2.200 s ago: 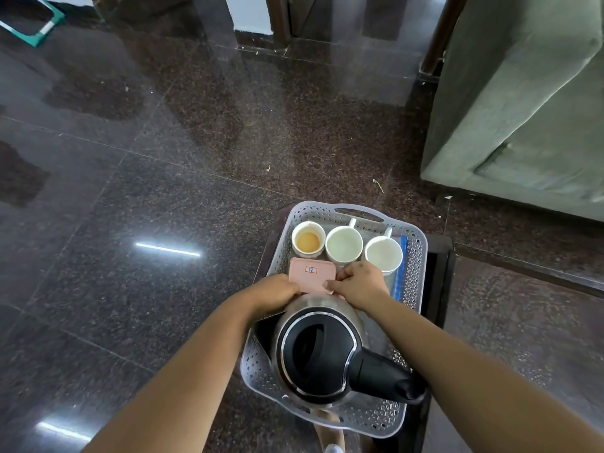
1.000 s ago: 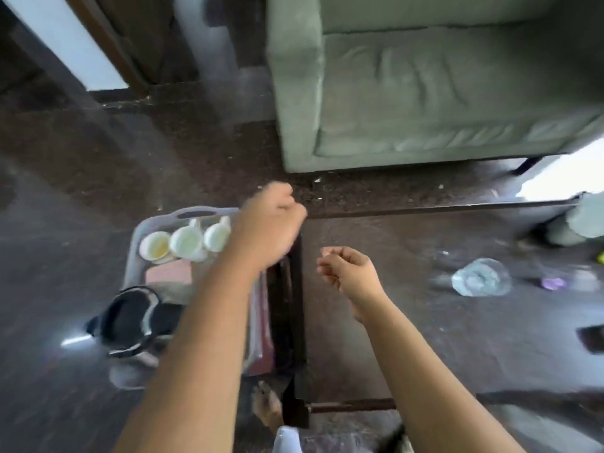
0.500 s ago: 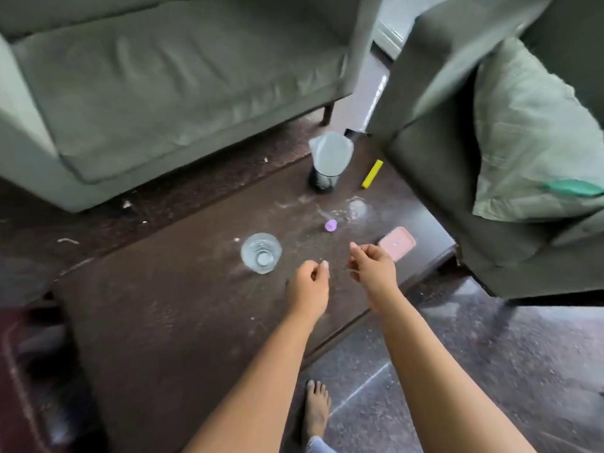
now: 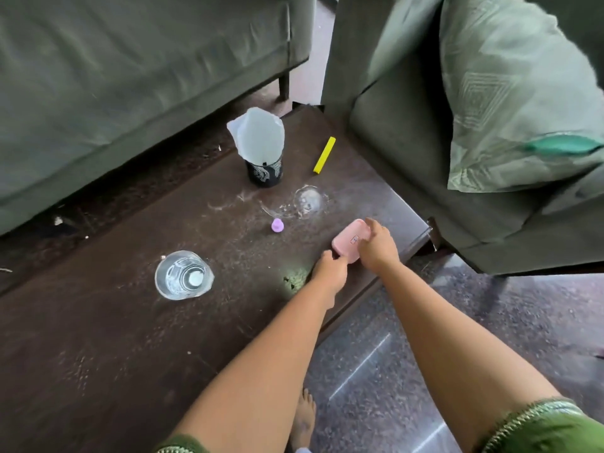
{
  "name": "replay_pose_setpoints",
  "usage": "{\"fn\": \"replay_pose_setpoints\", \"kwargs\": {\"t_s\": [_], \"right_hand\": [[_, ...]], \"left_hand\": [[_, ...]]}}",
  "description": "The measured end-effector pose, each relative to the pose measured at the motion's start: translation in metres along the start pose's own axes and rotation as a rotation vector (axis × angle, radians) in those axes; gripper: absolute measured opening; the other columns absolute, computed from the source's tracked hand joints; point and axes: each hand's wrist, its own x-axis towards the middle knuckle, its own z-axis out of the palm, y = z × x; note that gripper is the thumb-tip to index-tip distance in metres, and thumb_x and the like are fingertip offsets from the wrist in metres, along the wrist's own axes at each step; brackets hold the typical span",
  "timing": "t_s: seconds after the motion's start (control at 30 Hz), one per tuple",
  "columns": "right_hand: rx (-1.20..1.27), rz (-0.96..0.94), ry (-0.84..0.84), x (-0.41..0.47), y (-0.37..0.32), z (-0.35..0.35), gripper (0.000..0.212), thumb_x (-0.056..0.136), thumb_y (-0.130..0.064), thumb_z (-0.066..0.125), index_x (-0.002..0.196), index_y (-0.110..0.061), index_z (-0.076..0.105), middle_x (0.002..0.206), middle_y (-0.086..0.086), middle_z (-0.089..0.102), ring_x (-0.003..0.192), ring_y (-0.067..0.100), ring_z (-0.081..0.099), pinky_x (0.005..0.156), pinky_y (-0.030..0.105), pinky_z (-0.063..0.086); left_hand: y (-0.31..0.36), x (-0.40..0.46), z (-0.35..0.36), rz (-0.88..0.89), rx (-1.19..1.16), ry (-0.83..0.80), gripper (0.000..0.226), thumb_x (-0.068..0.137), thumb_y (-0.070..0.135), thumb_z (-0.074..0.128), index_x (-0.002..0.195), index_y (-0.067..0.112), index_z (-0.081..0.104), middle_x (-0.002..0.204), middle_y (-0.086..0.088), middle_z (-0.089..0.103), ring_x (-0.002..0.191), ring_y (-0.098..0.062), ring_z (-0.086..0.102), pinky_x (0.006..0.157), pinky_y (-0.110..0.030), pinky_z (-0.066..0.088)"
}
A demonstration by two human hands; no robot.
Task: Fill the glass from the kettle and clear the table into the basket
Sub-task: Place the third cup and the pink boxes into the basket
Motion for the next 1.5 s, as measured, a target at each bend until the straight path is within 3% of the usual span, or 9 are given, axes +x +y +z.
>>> {"fn": "replay_pose_setpoints", "kwargs": {"t_s": [0.1, 0.3, 0.4, 0.5, 0.67, 0.87, 0.97, 1.17, 1.5], "right_hand": [[0.181, 0.033, 0.089, -0.016, 0.0, 0.003, 0.043, 0.09, -0.004, 0.043, 0.131, -0.013, 0.054, 0.129, 0.018, 0.055, 0.114, 0.034, 0.054, 0.092, 0.033, 0.039], [0.615, 0.038, 0.234, -0.076, -0.047, 0.003, 0.021, 0.086, -0.021, 0.055, 0.099, -0.03, 0.069, 0.096, -0.002, 0.072, 0.088, 0.017, 0.066, 0.088, 0.045, 0.055], [0.692, -0.036, 0.204, -0.121, -0.092, 0.023, 0.019, 0.085, -0.027, 0.057, 0.097, -0.031, 0.071, 0.091, -0.002, 0.073, 0.083, 0.017, 0.066, 0.086, 0.05, 0.056], [0.682, -0.152, 0.118, -0.167, -0.143, 0.056, 0.015, 0.088, -0.03, 0.058, 0.094, -0.036, 0.071, 0.089, -0.006, 0.072, 0.087, 0.017, 0.068, 0.086, 0.047, 0.056], [0.586, -0.323, -0.047, -0.249, -0.236, 0.131, 0.017, 0.092, -0.026, 0.055, 0.09, -0.035, 0.069, 0.081, -0.012, 0.071, 0.082, 0.016, 0.069, 0.078, 0.037, 0.058], [0.527, -0.55, -0.335, -0.389, -0.349, 0.234, 0.018, 0.093, -0.039, 0.056, 0.081, -0.029, 0.065, 0.067, -0.019, 0.066, 0.066, 0.007, 0.062, 0.065, 0.025, 0.052], [0.504, -0.621, -0.469, -0.452, -0.394, 0.281, 0.013, 0.087, -0.04, 0.064, 0.081, -0.03, 0.067, 0.065, -0.02, 0.066, 0.059, -0.002, 0.058, 0.058, 0.01, 0.044], [0.237, -0.69, -0.546, -0.514, -0.428, 0.368, 0.01, 0.084, -0.034, 0.067, 0.084, -0.024, 0.068, 0.068, -0.012, 0.066, 0.062, 0.001, 0.059, 0.053, 0.006, 0.041], [-0.275, -0.83, -0.502, -0.515, -0.393, 0.461, 0.022, 0.09, -0.015, 0.054, 0.111, -0.019, 0.051, 0.089, 0.006, 0.071, 0.075, 0.025, 0.065, 0.058, 0.031, 0.05]], "left_hand": [[-0.001, -0.006, 0.0, 0.054, -0.14, 0.011, 0.033, 0.09, 0.014, 0.053, 0.122, 0.013, 0.059, 0.12, -0.023, 0.064, 0.095, -0.025, 0.059, 0.079, -0.037, 0.045], [0.007, -0.067, -0.057, 0.267, -0.237, 0.179, 0.04, 0.07, 0.034, 0.06, 0.11, 0.031, 0.064, 0.106, 0.002, 0.07, 0.1, -0.022, 0.066, 0.093, -0.045, 0.052], [0.0, -0.101, -0.114, 0.383, -0.164, 0.311, 0.028, 0.081, 0.032, 0.062, 0.107, 0.041, 0.06, 0.107, 0.003, 0.065, 0.084, -0.007, 0.062, 0.077, -0.027, 0.05], [-0.018, -0.133, -0.185, 0.447, -0.203, 0.456, 0.024, 0.09, 0.018, 0.061, 0.113, 0.028, 0.061, 0.1, 0.006, 0.067, 0.074, 0.004, 0.061, 0.069, -0.013, 0.047], [-0.067, -0.202, -0.325, 0.34, -0.266, 0.687, 0.017, 0.094, 0.037, 0.055, 0.096, 0.025, 0.067, 0.089, 0.005, 0.073, 0.083, -0.017, 0.07, 0.084, -0.044, 0.056], [-0.138, -0.34, -0.5, 0.238, -0.002, 0.95, 0.035, 0.093, 0.05, 0.049, 0.114, 0.025, 0.063, 0.093, -0.002, 0.072, 0.089, -0.026, 0.068, 0.082, -0.046, 0.056], [-0.174, -0.408, -0.575, 0.161, 0.059, 0.94, 0.047, 0.087, 0.056, 0.048, 0.119, 0.025, 0.063, 0.102, -0.003, 0.072, 0.093, -0.025, 0.069, 0.087, -0.045, 0.055], [-0.243, -0.451, -0.676, -0.016, -0.084, 0.641, 0.015, 0.096, 0.029, 0.051, 0.09, 0.024, 0.064, 0.087, -0.001, 0.066, 0.071, -0.013, 0.064, 0.064, -0.025, 0.048], [-0.343, -0.382, -0.72, -0.113, -0.185, 0.139, 0.022, 0.096, 0.029, 0.053, 0.116, 0.024, 0.061, 0.113, 0.002, 0.067, 0.102, -0.011, 0.059, 0.104, -0.032, 0.039]]}}
